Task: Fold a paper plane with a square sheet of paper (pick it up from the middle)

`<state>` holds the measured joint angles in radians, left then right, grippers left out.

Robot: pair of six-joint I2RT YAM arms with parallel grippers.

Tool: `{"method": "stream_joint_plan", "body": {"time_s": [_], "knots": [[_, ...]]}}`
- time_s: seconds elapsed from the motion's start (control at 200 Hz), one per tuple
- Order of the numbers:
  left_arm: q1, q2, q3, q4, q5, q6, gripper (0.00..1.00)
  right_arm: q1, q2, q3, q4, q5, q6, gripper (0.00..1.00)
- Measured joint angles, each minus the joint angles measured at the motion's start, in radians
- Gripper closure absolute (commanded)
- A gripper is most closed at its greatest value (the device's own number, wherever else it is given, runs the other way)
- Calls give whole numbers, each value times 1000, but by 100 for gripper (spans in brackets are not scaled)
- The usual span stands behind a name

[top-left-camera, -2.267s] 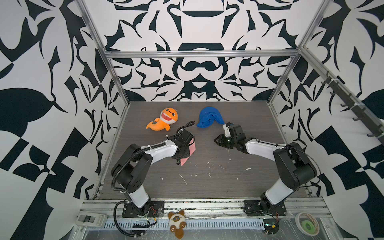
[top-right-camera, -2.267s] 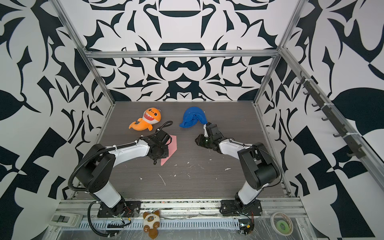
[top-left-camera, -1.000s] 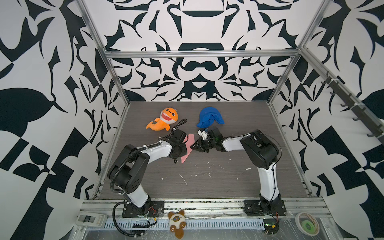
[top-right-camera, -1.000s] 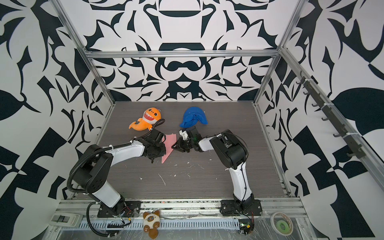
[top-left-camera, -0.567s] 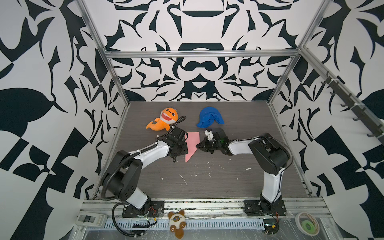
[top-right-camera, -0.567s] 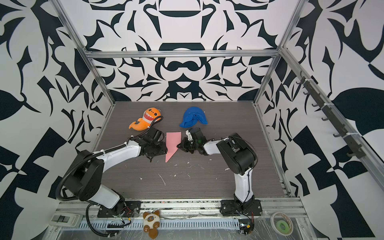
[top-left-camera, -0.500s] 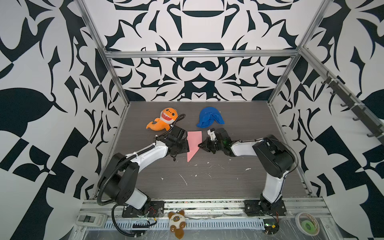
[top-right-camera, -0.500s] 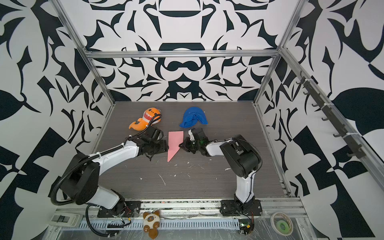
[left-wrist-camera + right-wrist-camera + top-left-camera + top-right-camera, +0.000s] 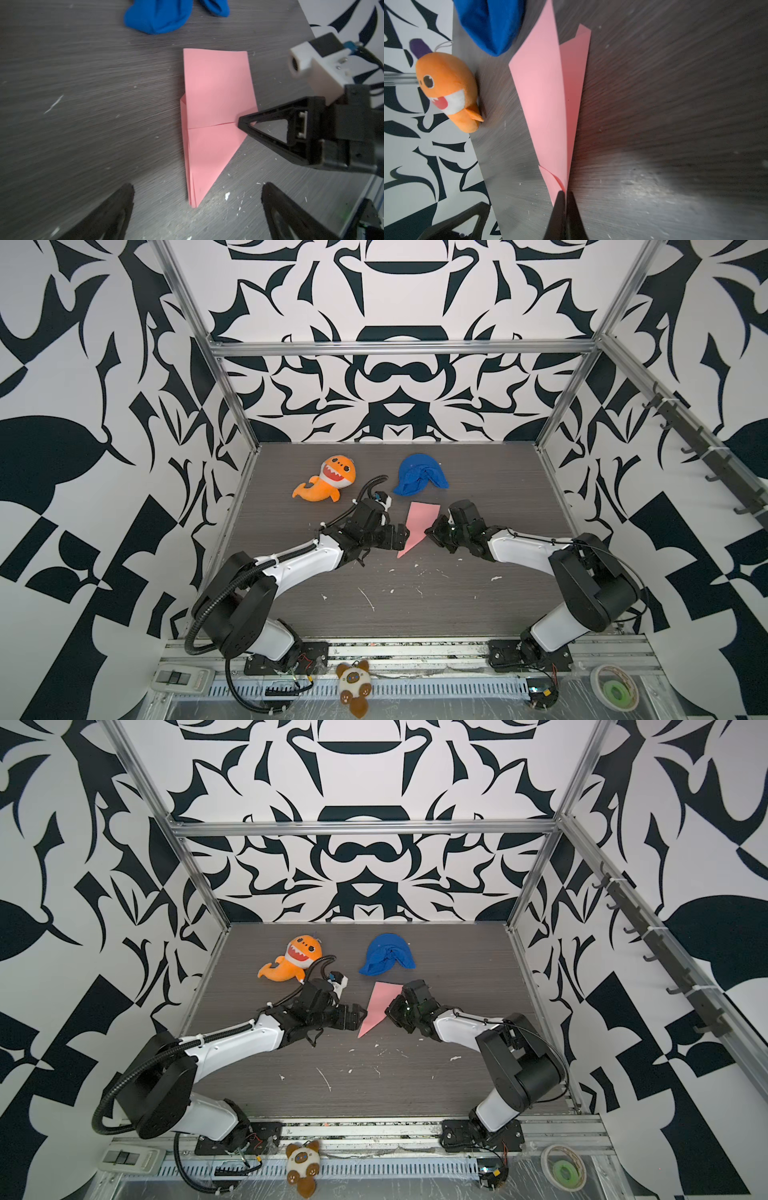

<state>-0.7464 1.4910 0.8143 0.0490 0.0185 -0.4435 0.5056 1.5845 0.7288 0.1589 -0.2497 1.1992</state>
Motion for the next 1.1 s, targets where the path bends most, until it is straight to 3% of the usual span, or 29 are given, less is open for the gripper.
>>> {"method": "stream_joint_plan", "body": {"time_s": [0.21,0.42,0.62,0.935,1.1], "knots": [[-42,67,-55,190,8,171,1,-30,4,34,-91,-17,56,100],[-81,140,-84,352,4,347,8,-46,26,91,-141,-65,103,100],[-91,226,-84,459,-2,472,26,-53,49,133,-182,-101,121,100],[-91,313,-84,537,-38,558,48,-59,49,140,-218,-126,133,100],[-91,328,-84,555,-53,568,48,-60,49,156,-242,-130,135,100]]}}
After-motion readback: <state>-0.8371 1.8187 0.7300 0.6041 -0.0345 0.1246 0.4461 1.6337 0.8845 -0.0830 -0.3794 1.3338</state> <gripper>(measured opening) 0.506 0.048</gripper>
